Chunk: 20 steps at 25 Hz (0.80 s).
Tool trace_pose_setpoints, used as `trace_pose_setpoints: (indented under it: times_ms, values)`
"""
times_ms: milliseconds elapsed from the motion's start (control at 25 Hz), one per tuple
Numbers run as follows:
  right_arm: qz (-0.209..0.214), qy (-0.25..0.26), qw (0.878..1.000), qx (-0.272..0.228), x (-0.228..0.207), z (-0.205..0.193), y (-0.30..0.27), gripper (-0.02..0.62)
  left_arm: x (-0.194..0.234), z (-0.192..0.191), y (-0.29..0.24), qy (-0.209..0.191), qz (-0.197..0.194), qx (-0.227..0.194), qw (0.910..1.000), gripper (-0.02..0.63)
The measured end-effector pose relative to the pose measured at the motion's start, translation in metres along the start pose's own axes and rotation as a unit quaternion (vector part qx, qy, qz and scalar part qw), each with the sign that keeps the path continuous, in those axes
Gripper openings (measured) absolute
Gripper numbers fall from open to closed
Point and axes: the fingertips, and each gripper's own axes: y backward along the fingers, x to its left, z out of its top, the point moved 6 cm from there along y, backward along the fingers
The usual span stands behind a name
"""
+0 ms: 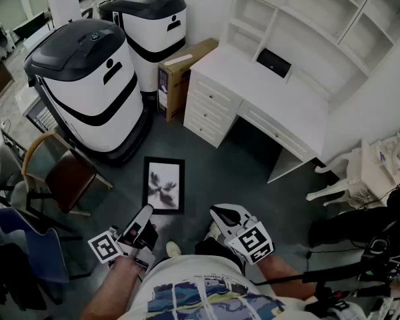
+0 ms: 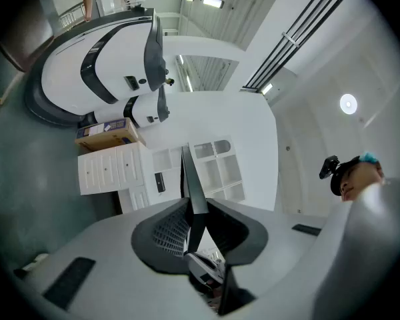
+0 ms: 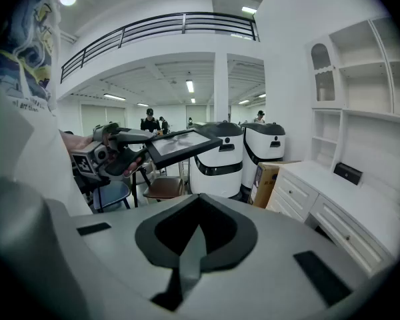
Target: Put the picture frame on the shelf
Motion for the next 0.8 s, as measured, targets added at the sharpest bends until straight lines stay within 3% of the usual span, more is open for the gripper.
trace_pose_setpoints:
  times_ms: [440, 800]
  values:
    - [-0.043, -0.022, 0.999, 0.009, -0.011, -0.007, 0.021, 0.025, 0.006, -0.008, -0.028, 0.024, -0.011, 0.03, 0.9992, 0.076]
    - [-0.041, -0.043, 0.998, -0.001, -0.093, 0.011, -0.019, 0.026, 0.023, 0.024, -0.107, 0.041, 0.002, 0.033, 0.9986, 0.077]
